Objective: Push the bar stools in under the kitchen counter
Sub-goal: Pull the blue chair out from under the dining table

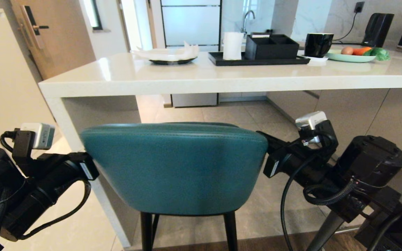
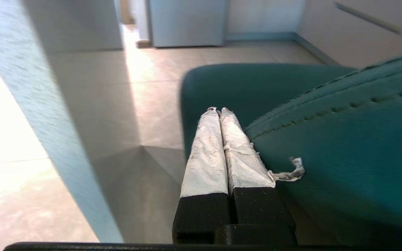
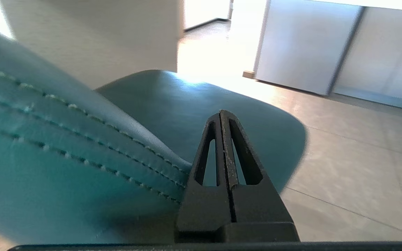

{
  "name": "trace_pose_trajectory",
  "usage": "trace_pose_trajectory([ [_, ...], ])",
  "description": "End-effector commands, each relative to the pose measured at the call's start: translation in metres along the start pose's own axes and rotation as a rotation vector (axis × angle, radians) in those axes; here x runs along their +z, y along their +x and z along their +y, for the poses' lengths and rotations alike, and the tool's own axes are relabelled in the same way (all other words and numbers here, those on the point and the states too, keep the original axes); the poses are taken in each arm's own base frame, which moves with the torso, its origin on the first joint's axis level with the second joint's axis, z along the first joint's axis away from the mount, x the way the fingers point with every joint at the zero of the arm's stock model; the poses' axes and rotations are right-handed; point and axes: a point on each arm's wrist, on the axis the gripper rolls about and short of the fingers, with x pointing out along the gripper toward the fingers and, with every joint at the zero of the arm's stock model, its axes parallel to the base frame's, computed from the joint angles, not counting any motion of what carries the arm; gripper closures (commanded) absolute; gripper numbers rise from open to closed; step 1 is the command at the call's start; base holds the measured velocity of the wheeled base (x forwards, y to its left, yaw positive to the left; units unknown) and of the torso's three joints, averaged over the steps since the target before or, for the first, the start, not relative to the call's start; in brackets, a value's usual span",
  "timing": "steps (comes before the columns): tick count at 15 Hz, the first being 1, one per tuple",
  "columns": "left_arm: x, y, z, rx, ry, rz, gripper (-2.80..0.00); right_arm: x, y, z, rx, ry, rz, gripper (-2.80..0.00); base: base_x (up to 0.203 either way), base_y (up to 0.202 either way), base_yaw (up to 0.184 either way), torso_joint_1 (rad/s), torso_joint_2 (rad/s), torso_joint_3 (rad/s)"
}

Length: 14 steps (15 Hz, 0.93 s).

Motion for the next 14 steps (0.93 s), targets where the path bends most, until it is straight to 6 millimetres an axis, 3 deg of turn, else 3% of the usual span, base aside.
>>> trace_pose_trajectory([
  [1,0.007,-0.013,-0.008,-0.037,-0.004,-0.024,0.00,-0.004,0.000,-0.009,-0.036,-0.005,0.003,0.00,0.000,0.000,0.000,0.000,0.00,0.000],
  [5,0.005,-0.027,-0.006,-0.029,-0.004,-0.006,0.00,-0.006,-0.004,-0.017,-0.064,-0.009,0.008,0.00,0.000,0.000,0.000,0.000,0.00,0.000],
  [14,0.013,-0.035,-0.007,-0.026,-0.011,-0.029,0.00,-0.015,-0.024,-0.012,-0.056,-0.006,0.029,0.00,0.000,0.000,0.000,0.000,0.00,0.000],
])
